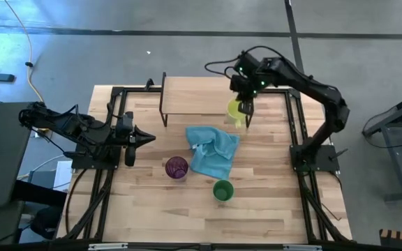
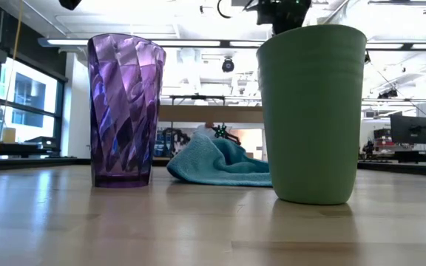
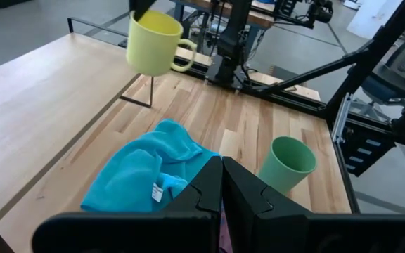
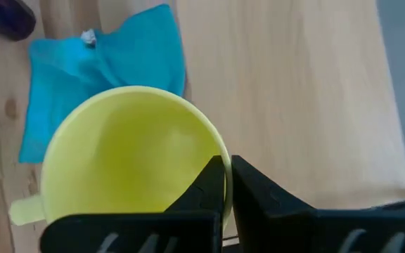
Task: Stack small to large cups/mugs on shelf
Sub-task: Put the yellow mug on the shelf
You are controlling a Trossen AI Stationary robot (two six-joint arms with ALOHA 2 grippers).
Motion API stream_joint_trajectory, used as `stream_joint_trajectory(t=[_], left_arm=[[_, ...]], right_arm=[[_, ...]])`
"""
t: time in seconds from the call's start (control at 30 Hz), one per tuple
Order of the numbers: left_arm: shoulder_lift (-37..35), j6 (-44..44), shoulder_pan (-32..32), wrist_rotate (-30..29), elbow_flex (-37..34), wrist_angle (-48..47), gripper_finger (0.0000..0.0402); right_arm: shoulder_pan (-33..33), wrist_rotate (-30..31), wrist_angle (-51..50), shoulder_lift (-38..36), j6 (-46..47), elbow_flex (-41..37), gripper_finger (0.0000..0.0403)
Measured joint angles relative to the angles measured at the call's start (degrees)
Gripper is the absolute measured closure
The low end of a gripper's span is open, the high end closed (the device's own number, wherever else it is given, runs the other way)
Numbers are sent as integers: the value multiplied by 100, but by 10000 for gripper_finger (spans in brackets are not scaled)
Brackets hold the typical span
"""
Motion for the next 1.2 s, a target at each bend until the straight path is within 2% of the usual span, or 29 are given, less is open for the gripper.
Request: stream_joint_trajectory(t=[0.17, 0.73, 1.2], left_arm=[[0, 0, 0, -6, 0, 2, 401], [-2, -122, 0, -107, 0, 4, 401], [-2, -94, 0, -107, 0, -195, 401]], right_arm=[[-239, -111, -129, 333, -197, 449, 403], [-941, -523, -1246, 1826, -634, 2716, 403], [-1363, -760, -1236, 2242, -643, 2824, 403]])
